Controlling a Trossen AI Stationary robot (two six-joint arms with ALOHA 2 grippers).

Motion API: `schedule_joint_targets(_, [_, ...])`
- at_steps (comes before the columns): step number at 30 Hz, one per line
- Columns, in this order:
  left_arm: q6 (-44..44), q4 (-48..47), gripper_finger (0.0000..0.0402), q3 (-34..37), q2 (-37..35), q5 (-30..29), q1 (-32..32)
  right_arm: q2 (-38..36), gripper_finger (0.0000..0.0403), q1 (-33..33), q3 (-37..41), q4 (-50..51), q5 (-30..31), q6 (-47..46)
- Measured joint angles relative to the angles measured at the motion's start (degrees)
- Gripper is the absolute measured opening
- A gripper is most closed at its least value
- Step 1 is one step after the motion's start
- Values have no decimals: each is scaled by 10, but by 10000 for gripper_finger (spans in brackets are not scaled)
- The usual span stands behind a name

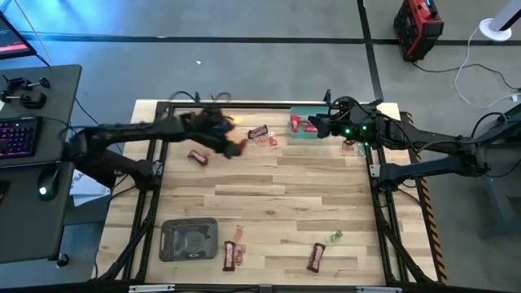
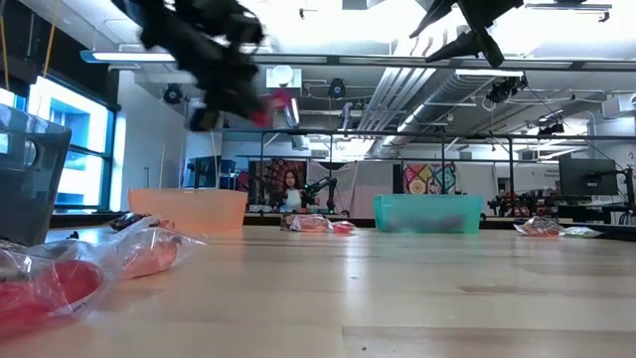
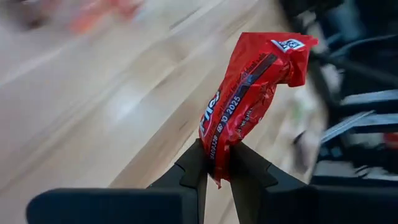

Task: Sort candy by brand, put in halloween buckets
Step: Put the red chocolate bar into the blue bin, then put the brown chocolate bar into the black bin

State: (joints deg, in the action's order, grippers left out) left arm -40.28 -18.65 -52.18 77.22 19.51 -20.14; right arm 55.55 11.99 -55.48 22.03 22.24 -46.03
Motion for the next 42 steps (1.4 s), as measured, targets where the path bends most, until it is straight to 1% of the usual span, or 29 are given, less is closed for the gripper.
schedule_joint_targets(2, [-26, 74, 42, -11, 57, 0, 14, 0, 227, 0, 0, 0, 3, 0])
schedule_joint_targets(5, [-28, 123, 42, -63, 152, 9, 25, 0, 227, 0, 0, 0, 11, 0])
schedule_joint_targets(7, [3, 126, 42, -117, 214, 20, 26, 0, 227, 0, 0, 0, 16, 0])
schedule_joint_targets(12, [110, 126, 42, -269, 348, 20, 19, 0, 227, 0, 0, 2, 17, 0])
schedule_joint_targets(15, [135, 126, 42, -359, 410, 18, 5, 0, 227, 0, 0, 8, 17, -1])
schedule_joint_targets(18, [138, 124, 43, -431, 460, 18, -10, 0, 227, 0, 0, 13, 23, -2])
schedule_joint_targets(22, [139, 118, 44, -499, 497, 5, -28, 0, 227, 0, 0, 13, 26, -2])
schedule_joint_targets(26, [144, 80, 58, -531, 511, -27, -44, 0, 227, 0, 0, 14, 26, -17])
schedule_joint_targets(29, [161, 75, 87, -534, 509, -50, -53, 0, 227, 0, 0, 14, 26, -18])
schedule_joint_targets(35, [166, 74, 166, -534, 503, -47, -67, 0, 227, 0, 0, 13, 38, -19])
schedule_joint_targets(37, [156, 68, 190, -534, 503, -30, -68, 0, 227, 0, 0, 13, 40, -19])
schedule_joint_targets(38, [154, 66, 200, -534, 503, -12, -68, 0, 227, 0, 0, 13, 41, -19])
schedule_joint_targets(39, [148, 66, 208, -534, 503, 14, -68, 0, 227, 0, 0, 13, 41, -19])
schedule_joint_targets(42, [137, 58, 221, -534, 493, 119, -74, 0, 227, 0, 0, 14, 41, -18])
